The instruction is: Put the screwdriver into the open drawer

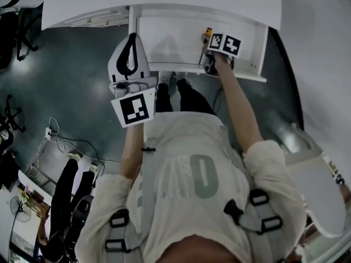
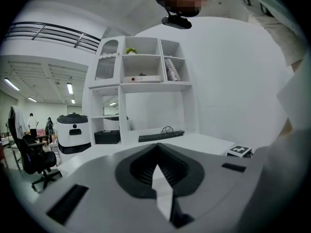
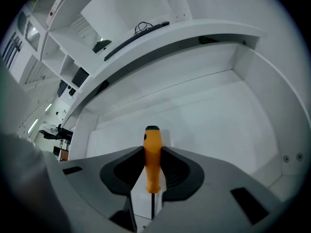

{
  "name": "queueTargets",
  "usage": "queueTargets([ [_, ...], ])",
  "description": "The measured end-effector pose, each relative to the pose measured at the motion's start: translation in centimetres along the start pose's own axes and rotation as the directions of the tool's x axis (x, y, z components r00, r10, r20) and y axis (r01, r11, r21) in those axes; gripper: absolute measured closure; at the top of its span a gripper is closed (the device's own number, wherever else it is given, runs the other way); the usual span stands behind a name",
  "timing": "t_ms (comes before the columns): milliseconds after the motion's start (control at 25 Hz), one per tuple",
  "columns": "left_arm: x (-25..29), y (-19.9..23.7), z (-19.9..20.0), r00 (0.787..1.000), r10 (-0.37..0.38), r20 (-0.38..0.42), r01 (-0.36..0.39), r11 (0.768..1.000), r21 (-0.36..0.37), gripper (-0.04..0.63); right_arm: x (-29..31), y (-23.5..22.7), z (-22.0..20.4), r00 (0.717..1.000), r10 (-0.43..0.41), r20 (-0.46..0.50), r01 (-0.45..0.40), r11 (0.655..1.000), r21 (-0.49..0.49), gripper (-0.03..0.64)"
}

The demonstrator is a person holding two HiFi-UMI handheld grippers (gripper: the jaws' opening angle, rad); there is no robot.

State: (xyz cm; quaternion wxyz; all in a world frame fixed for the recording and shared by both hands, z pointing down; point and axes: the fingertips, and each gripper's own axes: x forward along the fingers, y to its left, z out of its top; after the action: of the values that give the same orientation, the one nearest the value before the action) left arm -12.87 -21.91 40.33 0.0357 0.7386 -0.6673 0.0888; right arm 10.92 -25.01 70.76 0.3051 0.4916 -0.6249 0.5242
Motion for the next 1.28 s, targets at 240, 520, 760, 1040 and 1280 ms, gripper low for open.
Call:
queueTargets([
  [240, -0.6, -0.4, 0.0, 1.0, 0.012, -0.003, -0.012, 1.0, -0.004, 0.591, 0.2, -0.6, 0.0, 1.0, -0.016, 0.01, 0.016, 1.0, 0.008, 0.514],
  [520, -1.5, 0.0, -0.1, 1.0, 0.026, -0.007, -0.026, 1.0, -0.004, 0.591, 0.1, -0.4, -0.2, 0.999, -0.05, 0.015, 0.051, 0.999, -0.016, 0.514],
  [760, -1.7, -0.1, -0.1, 0.999, 0.038, -0.004, -0.038, 0.999, -0.014, 0.591, 0.2, -0.4, 0.0, 0.999, -0.047, 0.015, 0.047, 0.998, -0.029, 0.514],
  [1040, -2.2, 0.1, -0.4, 0.999, 0.041, -0.021, -0.041, 0.999, -0.024, 0.591, 0.0, -0.2, -0.4, 0.997, -0.08, 0.01, 0.08, 0.993, -0.09, 0.504],
  [1280, -2.1, 0.3, -0.1, 0.999, 0.043, -0.004, -0.043, 0.999, -0.022, 0.591, 0.2, 0.4, -0.3, 0.997, -0.073, 0.004, 0.073, 0.991, -0.115, 0.46],
])
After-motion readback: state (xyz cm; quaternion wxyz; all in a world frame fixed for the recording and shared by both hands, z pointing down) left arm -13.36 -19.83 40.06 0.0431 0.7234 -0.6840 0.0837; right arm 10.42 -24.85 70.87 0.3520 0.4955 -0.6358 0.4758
